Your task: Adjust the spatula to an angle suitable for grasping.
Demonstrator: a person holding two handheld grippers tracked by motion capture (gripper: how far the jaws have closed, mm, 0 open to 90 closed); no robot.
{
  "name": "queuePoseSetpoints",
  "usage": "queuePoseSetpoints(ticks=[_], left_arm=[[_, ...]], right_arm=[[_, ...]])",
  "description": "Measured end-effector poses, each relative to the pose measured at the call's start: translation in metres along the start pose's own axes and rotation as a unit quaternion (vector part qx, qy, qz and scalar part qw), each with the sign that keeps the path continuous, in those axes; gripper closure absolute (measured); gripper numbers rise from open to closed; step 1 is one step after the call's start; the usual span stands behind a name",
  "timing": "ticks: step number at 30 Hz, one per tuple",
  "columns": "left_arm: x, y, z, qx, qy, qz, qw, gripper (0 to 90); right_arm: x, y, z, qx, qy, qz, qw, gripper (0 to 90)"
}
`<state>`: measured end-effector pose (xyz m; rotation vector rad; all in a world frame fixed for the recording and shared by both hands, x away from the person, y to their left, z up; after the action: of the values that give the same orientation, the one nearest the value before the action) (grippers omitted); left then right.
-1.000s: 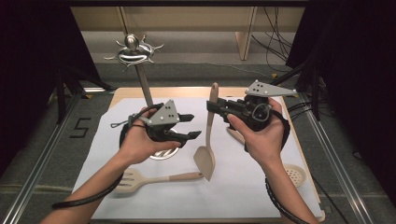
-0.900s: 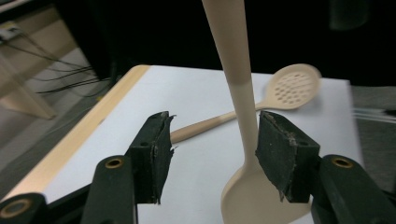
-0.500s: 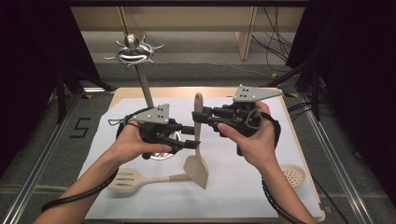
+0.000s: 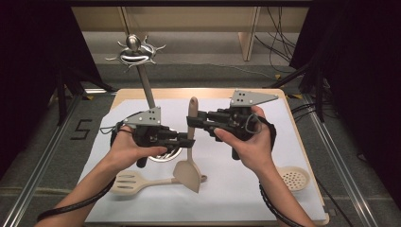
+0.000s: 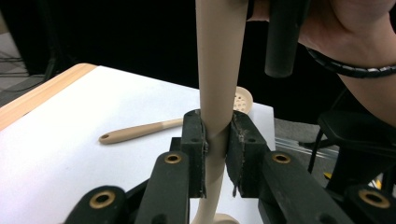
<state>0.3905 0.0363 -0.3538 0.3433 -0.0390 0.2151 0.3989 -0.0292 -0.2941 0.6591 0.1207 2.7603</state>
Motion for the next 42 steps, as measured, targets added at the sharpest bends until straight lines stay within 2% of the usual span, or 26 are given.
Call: queuePoseSetpoints(ticks=[2,5,7,10,11,14,15,17,18,20,21,22,23,25,26,27,29,31,32,33,34,37,38,40,41,42], left_arm=[[0.001,0.002,0.001,0.000,-0.004,0.006,1.0000,77.1],[0.007,0.012,0.002,-0.006,0.006,0.046,0.9989,77.2],[0.009,0.016,0.001,-0.006,0.008,0.055,0.9984,77.2],[0.013,0.024,-0.005,0.002,0.022,0.079,0.9966,77.2],[0.015,0.027,-0.007,0.003,0.024,0.086,0.9960,77.2],[0.021,0.038,-0.015,0.014,0.023,0.104,0.9942,77.2],[0.021,0.038,-0.015,0.014,0.023,0.104,0.9942,77.2],[0.023,0.043,-0.018,0.016,0.024,0.107,0.9938,77.2],[0.023,0.045,-0.019,0.016,0.026,0.110,0.9935,77.2],[0.026,0.049,-0.021,0.017,0.029,0.116,0.9927,77.2],[0.027,0.051,-0.022,0.017,0.029,0.121,0.9921,77.2],[0.029,0.053,-0.022,0.019,0.029,0.125,0.9916,77.2],[0.030,0.054,-0.022,0.018,0.030,0.128,0.9912,77.2],[0.033,0.058,-0.024,0.021,0.031,0.139,0.9895,77.2],[0.034,0.059,-0.025,0.024,0.031,0.143,0.9890,77.2],[0.037,0.061,-0.025,0.025,0.032,0.152,0.9876,77.2],[0.038,0.063,-0.025,0.026,0.029,0.156,0.9870,77.2],[0.039,0.064,-0.025,0.025,0.028,0.161,0.9862,77.2],[0.039,0.065,-0.025,0.025,0.028,0.162,0.9861,77.1],[0.040,0.066,-0.025,0.026,0.027,0.163,0.9859,77.1],[0.040,0.067,-0.025,0.021,0.028,0.165,0.9858,77.1],[0.040,0.070,-0.024,0.022,0.026,0.168,0.9851,77.1],[0.040,0.071,-0.024,0.021,0.026,0.170,0.9850,77.1],[0.041,0.074,-0.023,0.020,0.025,0.173,0.9845,77.2],[0.042,0.077,-0.022,0.019,0.024,0.174,0.9842,77.2],[0.042,0.077,-0.022,0.019,0.024,0.174,0.9842,77.1]], right_arm=[[0.000,-0.001,0.001,-0.005,-0.001,0.000,1.0000,73.3],[-0.003,0.001,-0.001,-0.007,-0.004,-0.012,0.9999,59.0],[-0.004,0.003,-0.001,-0.010,-0.011,-0.014,0.9998,57.4],[-0.015,0.017,-0.004,-0.034,-0.022,-0.041,0.9984,53.2],[-0.015,0.017,-0.004,-0.034,-0.022,-0.041,0.9984,53.2],[-0.034,0.033,-0.020,-0.030,-0.029,-0.086,0.9954,53.1],[-0.034,0.033,-0.020,-0.030,-0.029,-0.086,0.9954,53.1],[-0.053,0.046,-0.036,-0.023,-0.027,-0.134,0.9903,53.0],[-0.053,0.046,-0.036,-0.023,-0.027,-0.134,0.9903,53.0],[-0.066,0.052,-0.048,-0.019,-0.033,-0.166,0.9854,53.0],[-0.072,0.056,-0.055,-0.013,-0.038,-0.184,0.9821,53.0],[-0.085,0.062,-0.066,-0.007,-0.028,-0.217,0.9759,52.9],[-0.085,0.062,-0.066,-0.007,-0.028,-0.217,0.9759,52.9],[-0.093,0.065,-0.075,-0.005,-0.040,-0.242,0.9695,52.7],[-0.103,0.070,-0.084,-0.003,-0.036,-0.269,0.9624,52.6],[-0.105,0.071,-0.090,0.003,-0.050,-0.282,0.9582,52.6],[-0.109,0.072,-0.095,0.009,-0.048,-0.286,0.9570,52.6],[-0.112,0.075,-0.102,0.019,-0.055,-0.298,0.9527,52.6],[-0.115,0.076,-0.103,0.020,-0.053,-0.298,0.9530,52.5],[-0.119,0.079,-0.104,0.019,-0.046,-0.302,0.9519,52.4],[-0.119,0.080,-0.106,0.012,-0.057,-0.307,0.9498,52.3],[-0.122,0.084,-0.107,0.014,-0.054,-0.308,0.9498,51.9],[-0.123,0.087,-0.108,0.008,-0.062,-0.315,0.9468,51.8],[-0.124,0.088,-0.108,0.010,-0.064,-0.313,0.9475,51.7],[-0.125,0.092,-0.109,0.005,-0.071,-0.322,0.9441,51.6],[-0.125,0.092,-0.109,0.005,-0.071,-0.322,0.9441,51.6]])
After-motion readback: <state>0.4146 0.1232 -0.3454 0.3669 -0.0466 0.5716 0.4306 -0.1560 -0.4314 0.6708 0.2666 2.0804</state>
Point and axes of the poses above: each handheld gripper's, and its own axes: y roughly backward along the jaws, z roughly out of its top, x roughly to its left, the point moved 10 cm from there along -y, roughly forward along the jaws, and after that the axes turned 14 degrees about -y, right-handed, at the moved point
